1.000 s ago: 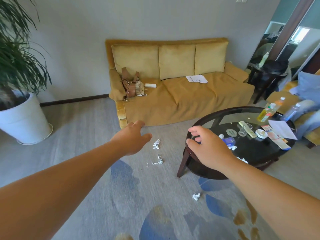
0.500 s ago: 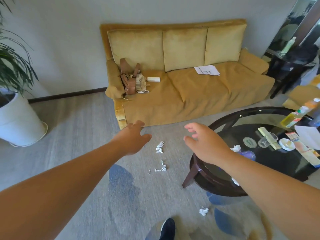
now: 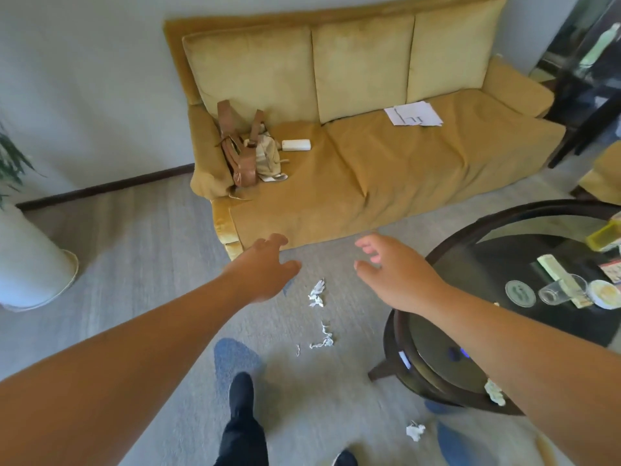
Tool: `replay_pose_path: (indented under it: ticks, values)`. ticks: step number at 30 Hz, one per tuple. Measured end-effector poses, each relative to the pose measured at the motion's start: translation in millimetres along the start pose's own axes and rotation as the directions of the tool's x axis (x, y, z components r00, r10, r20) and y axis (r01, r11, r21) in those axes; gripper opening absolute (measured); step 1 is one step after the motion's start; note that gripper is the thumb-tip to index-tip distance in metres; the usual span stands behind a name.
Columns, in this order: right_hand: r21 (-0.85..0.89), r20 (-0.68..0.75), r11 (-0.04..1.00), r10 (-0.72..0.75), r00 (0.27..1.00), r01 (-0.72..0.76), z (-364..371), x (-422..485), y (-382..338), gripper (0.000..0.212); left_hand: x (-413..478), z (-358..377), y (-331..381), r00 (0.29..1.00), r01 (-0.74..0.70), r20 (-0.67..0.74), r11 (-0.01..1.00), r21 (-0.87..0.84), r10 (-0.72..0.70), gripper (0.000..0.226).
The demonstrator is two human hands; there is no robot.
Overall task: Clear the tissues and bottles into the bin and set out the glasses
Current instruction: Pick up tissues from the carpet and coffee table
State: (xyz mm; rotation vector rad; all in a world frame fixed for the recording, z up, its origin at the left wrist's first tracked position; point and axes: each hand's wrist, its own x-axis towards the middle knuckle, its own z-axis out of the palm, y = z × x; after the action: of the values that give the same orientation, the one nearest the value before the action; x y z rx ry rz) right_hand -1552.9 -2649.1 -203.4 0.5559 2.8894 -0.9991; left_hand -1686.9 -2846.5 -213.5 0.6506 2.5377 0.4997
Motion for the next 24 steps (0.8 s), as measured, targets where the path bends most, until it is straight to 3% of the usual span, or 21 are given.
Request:
replay_pose_path:
  ticks: [9,14,19,24]
  values:
    - [-0.027,-0.026,0.961,0.275,0.961,-0.275,30.7,105.3,-7.1,0.044,163.9,-19.2,-35.9,0.967,-0.168,0.190,0.986,-0.017,0.168,0.059]
    - [0.001,0.028,0.933,0.359,0.933,-0.359,74.0,145.6,-4.4,0.044,225.7,-13.0,-70.2,0.938,-0.176,0.308,0.984,0.028,0.159,0.059]
    - [0.054,0.068,0.888,0.453,0.889,-0.456,137.8,169.5,44.1,0.042,258.6,50.5,-101.5,0.891,-0.174,0.429,0.985,0.013,0.151,0.060]
    - [0.057,0.150,0.830,0.543,0.826,-0.555,246.1,180.8,136.4,0.044,288.4,175.9,-149.3,0.843,-0.178,0.521,0.983,0.035,0.134,0.059]
